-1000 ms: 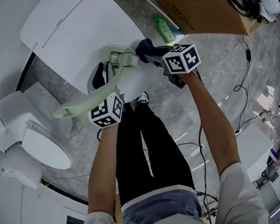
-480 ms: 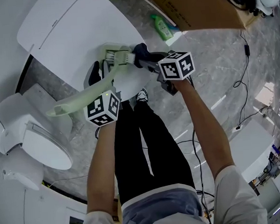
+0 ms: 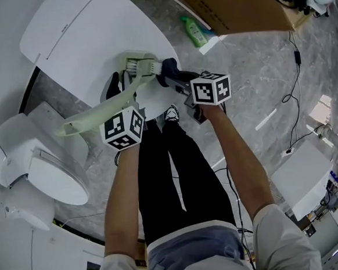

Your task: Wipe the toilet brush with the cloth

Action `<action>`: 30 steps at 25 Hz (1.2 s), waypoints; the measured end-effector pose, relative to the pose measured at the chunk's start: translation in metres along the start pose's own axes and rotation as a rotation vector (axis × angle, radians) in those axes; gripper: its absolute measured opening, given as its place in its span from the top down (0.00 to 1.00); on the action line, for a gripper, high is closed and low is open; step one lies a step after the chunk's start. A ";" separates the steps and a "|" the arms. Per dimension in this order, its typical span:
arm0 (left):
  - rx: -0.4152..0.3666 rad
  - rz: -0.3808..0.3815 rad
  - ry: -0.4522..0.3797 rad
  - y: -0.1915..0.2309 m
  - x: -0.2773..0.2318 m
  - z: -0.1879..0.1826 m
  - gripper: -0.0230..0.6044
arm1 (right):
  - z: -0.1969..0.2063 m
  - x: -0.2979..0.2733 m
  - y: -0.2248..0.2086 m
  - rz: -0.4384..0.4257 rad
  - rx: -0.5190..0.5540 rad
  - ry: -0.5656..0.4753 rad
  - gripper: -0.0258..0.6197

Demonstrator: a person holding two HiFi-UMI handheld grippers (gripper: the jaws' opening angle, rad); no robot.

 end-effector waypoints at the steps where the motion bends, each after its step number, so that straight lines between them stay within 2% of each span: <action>1: -0.005 0.004 0.000 0.000 0.000 0.000 0.96 | 0.003 0.000 0.000 0.001 -0.019 -0.010 0.83; 4: -0.015 0.014 0.003 0.000 0.000 -0.001 0.96 | 0.011 0.000 0.002 0.002 -0.062 -0.032 0.83; 14: -0.016 0.037 0.020 0.002 0.000 -0.003 0.96 | 0.030 -0.004 0.013 -0.003 -0.108 -0.031 0.83; 24: 0.018 0.047 0.071 0.007 0.000 -0.001 0.96 | 0.048 -0.010 0.020 -0.039 -0.275 -0.089 0.83; 30: 0.009 0.115 0.071 0.005 -0.005 -0.007 0.96 | 0.059 -0.016 0.025 -0.082 -0.428 -0.145 0.83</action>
Point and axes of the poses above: the fingertips, and each gripper's own axes: x backward along the fingers, y to its left, z out of its underside, the point moved 9 cm from there along x, backward along the fingers, and after that the axes turned 8 degrees about z, right-handed, at the moved point
